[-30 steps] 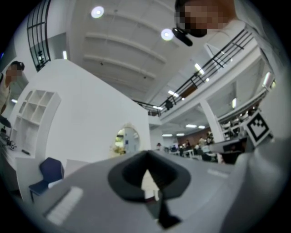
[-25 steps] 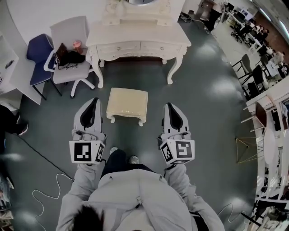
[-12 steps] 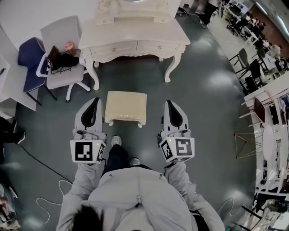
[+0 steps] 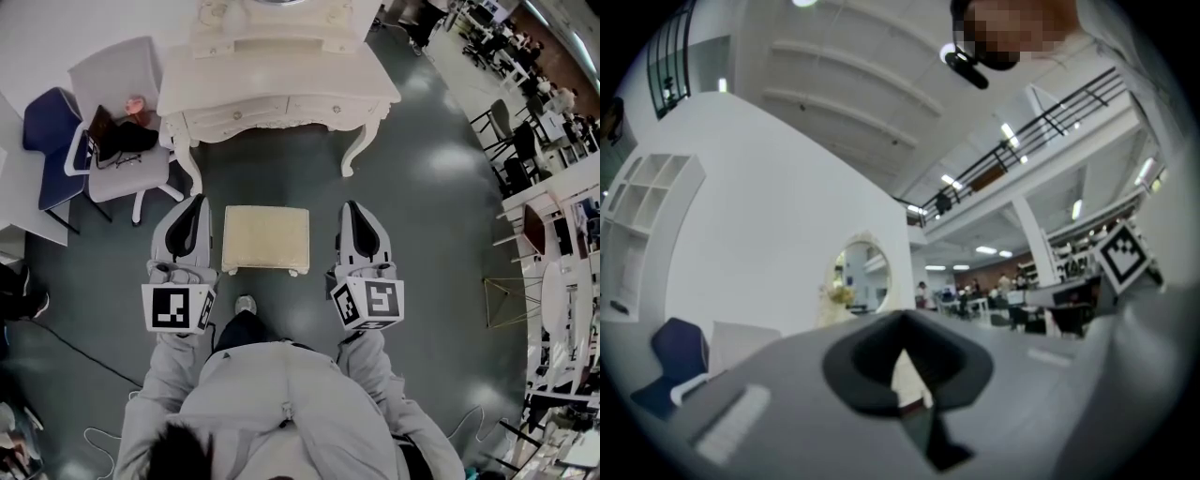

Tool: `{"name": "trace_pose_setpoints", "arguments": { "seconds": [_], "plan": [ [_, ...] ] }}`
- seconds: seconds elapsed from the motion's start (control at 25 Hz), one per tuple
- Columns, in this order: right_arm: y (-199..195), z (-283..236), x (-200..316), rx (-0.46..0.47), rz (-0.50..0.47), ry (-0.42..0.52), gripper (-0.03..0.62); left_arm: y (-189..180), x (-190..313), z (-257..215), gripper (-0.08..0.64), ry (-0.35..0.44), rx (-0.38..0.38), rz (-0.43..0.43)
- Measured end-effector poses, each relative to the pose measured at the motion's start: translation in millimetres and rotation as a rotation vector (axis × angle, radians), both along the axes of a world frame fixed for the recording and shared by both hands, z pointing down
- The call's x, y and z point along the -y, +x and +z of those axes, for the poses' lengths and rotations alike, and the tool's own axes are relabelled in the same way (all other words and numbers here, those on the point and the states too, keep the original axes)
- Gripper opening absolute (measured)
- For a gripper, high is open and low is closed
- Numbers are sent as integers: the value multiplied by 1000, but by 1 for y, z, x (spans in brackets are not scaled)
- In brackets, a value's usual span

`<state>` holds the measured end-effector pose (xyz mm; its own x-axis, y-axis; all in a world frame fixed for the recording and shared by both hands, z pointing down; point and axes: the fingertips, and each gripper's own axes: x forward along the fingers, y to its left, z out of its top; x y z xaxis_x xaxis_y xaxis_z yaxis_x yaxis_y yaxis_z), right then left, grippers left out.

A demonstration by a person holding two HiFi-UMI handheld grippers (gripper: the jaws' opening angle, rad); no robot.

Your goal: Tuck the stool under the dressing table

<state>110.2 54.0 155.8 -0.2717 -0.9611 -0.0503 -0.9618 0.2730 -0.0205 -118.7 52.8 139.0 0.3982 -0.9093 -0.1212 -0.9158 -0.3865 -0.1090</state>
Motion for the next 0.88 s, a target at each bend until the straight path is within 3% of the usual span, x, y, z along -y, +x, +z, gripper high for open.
{"name": "trace_pose_setpoints", "arguments": {
  "seconds": [0.48,0.88],
  "plan": [
    [-23,36,50,8,47,-99,0,-29,58,29,9,-65,-23,63],
    [-16,98,53,-11,84,-265,0,-9,75,95,9,-227,-17,117]
  ]
}}
